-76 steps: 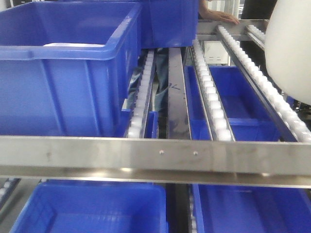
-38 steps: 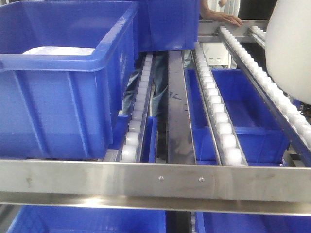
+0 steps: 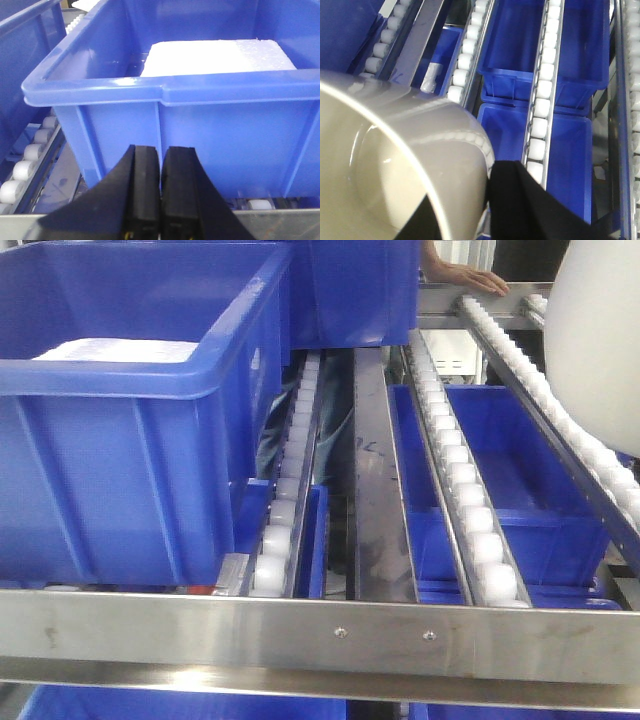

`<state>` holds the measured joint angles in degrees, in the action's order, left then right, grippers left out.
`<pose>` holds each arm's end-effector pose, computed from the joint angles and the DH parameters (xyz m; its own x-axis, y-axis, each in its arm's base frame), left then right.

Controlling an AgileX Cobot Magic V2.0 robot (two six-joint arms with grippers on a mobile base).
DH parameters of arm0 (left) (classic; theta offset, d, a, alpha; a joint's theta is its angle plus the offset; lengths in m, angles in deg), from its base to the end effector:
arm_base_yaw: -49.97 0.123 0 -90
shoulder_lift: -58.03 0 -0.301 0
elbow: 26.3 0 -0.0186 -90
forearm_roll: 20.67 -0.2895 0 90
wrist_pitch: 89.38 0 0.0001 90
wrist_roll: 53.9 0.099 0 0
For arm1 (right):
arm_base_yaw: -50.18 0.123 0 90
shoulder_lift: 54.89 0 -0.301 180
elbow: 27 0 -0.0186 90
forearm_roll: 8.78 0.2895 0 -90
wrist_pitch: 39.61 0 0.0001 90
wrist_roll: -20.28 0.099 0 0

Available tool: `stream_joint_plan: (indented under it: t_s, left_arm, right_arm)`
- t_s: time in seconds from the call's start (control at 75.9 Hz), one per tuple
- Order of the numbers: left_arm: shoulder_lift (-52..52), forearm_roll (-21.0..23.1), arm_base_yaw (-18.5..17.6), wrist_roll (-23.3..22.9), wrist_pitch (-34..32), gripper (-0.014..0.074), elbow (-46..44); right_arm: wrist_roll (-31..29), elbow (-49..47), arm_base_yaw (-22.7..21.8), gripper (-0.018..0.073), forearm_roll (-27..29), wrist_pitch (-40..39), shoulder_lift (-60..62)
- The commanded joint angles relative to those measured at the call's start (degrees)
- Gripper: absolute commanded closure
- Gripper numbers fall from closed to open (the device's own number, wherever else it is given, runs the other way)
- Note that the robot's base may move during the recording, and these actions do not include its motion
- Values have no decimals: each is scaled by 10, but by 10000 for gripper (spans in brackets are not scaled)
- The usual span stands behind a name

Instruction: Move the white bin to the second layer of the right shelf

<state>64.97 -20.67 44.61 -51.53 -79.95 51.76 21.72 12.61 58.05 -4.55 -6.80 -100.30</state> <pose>0.0863 -0.0081 0.1954 -0.0730 0.0484 -0.9962 0.0965 0.9945 0.0412 0.1609 0.0262 0.3349 -0.4746 0.0223 -0.8799 -0.1310 0.9868 0.0956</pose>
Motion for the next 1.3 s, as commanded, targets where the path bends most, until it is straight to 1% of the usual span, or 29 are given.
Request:
stream_joint_plan:
  t_s: [0.0,1.291]
  left_arm:
    - [-8,0,-3,-2,-50,512,21]
    - [-8,0,-3,-2,-50,512,21]
  right_arm:
    - [0,-18,-3,503,2,-54,0]
    - [0,-18,-3,503,2,-54,0]
